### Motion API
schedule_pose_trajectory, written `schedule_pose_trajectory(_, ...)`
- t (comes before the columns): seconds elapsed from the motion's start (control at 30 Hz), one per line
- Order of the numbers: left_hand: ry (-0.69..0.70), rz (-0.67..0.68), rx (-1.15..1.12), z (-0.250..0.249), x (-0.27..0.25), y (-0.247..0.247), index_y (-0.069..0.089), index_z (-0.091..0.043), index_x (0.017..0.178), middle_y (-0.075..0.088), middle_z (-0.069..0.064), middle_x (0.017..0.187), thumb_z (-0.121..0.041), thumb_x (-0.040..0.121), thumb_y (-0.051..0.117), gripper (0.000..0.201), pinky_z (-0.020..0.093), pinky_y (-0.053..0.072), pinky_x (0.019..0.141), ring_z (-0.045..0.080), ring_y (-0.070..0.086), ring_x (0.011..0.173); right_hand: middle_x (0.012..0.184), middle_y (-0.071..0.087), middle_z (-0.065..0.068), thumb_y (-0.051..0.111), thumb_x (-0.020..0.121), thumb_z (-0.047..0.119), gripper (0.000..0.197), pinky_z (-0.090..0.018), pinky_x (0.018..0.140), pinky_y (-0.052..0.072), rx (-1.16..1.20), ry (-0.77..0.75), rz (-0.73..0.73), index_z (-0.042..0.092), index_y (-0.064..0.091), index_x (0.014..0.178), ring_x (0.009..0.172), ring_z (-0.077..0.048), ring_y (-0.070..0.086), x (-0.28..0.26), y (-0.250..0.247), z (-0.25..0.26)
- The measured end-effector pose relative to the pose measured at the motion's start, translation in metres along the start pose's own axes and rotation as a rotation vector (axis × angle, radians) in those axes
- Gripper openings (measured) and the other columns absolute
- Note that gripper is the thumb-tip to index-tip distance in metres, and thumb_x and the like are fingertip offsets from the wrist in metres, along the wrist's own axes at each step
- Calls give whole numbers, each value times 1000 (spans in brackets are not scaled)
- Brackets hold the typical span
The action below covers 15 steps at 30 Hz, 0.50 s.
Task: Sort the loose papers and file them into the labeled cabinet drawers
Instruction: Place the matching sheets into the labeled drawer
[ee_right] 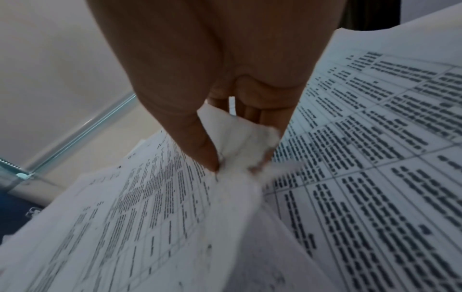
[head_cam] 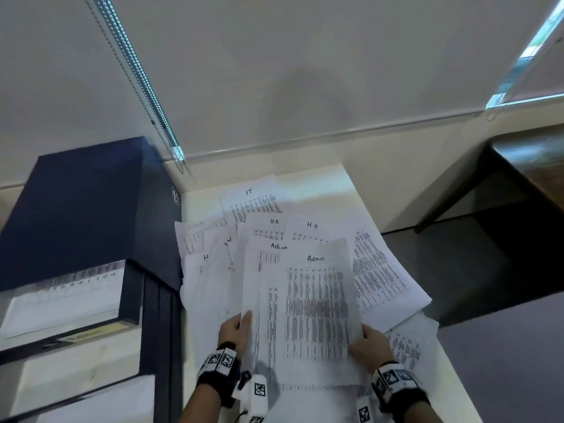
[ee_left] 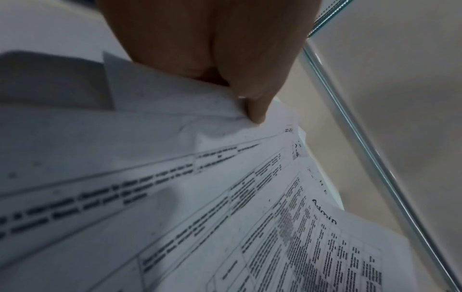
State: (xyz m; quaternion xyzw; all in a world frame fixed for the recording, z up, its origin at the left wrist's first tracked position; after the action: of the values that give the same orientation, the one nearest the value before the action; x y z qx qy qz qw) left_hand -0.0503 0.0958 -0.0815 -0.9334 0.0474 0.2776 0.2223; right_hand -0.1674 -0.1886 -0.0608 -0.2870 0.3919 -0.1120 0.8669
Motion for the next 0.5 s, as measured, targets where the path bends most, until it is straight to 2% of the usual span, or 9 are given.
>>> schedule_pose_trajectory(0.07,-17,-29,-12,-2,3,-1,43,-14,60,38,-3,50,-36,91,63,43,28,19,64,17,37,52,92,67,2,71,81,17,29,-23,72,52,13,-5,1,14,66,110,82,-16,64,-3,2,3)
schedule_pose_trajectory(0.1,-22,-15,1,-1,4,-1,57,-8,63,55,2,54,-33,88,69,37,28,18,68,24,53,54,93,66,5,75,81,24,33,-18,68,49,8,-9,4,16,66,112,80,-13,63,-4,3,3)
schedule_pose_trajectory(0.13,-25,-2,22,-1,3,0,69,0,78,70,10,72,-32,82,76,32,31,28,82,29,68,70,95,67,6,77,80,31,37,-15,65,46,12,-7,12,18,65,114,78,-9,62,-5,5,4)
schedule_pose_trajectory(0.17,-32,2,60,-2,1,0,72,3,92,73,14,89,-30,76,81,37,35,44,84,29,71,85,99,69,6,78,78,38,44,-16,68,48,3,-16,12,19,65,115,81,-9,62,-6,6,5)
schedule_pose_trajectory(0.2,-37,0,89,-3,-1,-1,74,-1,96,74,13,91,-26,69,85,38,31,58,73,25,72,86,107,70,4,79,73,49,57,-22,77,52,-1,-7,14,19,64,118,88,-12,64,-6,7,6)
schedule_pose_trajectory(0.3,-27,-5,109,-3,-7,-4,73,-19,89,72,-2,75,-19,61,90,33,20,52,60,11,66,66,130,62,-4,73,51,80,109,-39,102,48,-11,29,-5,11,54,133,118,-25,59,10,12,-2)
schedule_pose_trajectory(0.37,-5,10,90,-5,-11,-5,71,-17,92,70,-1,76,-31,66,88,34,21,50,63,14,64,68,133,60,-8,78,56,71,105,-38,102,47,20,54,-23,7,52,135,121,-28,58,15,8,1)
schedule_pose_trajectory(0.43,-11,23,34,-2,-10,-6,69,-10,94,69,2,85,-46,82,73,38,26,50,73,21,63,80,136,58,-9,82,57,64,105,-40,103,46,34,46,-24,8,48,139,123,-28,56,16,4,8)
schedule_pose_trajectory(0.5,-23,11,4,-2,-13,-12,69,-12,92,66,2,89,-35,92,64,23,26,47,79,18,60,89,146,49,-9,82,53,64,117,-45,110,40,10,66,4,10,37,147,132,-30,49,14,4,13)
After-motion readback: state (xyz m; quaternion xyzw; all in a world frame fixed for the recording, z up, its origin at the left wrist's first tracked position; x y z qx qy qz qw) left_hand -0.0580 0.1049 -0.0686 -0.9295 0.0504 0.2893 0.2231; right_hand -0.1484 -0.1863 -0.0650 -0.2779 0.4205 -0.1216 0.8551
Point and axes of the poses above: each hand's wrist, its own x-axis towards the middle knuckle, its own y-axis out of the palm, z = x × y, the point moved 1 cm from there along x, towards the middle knuckle
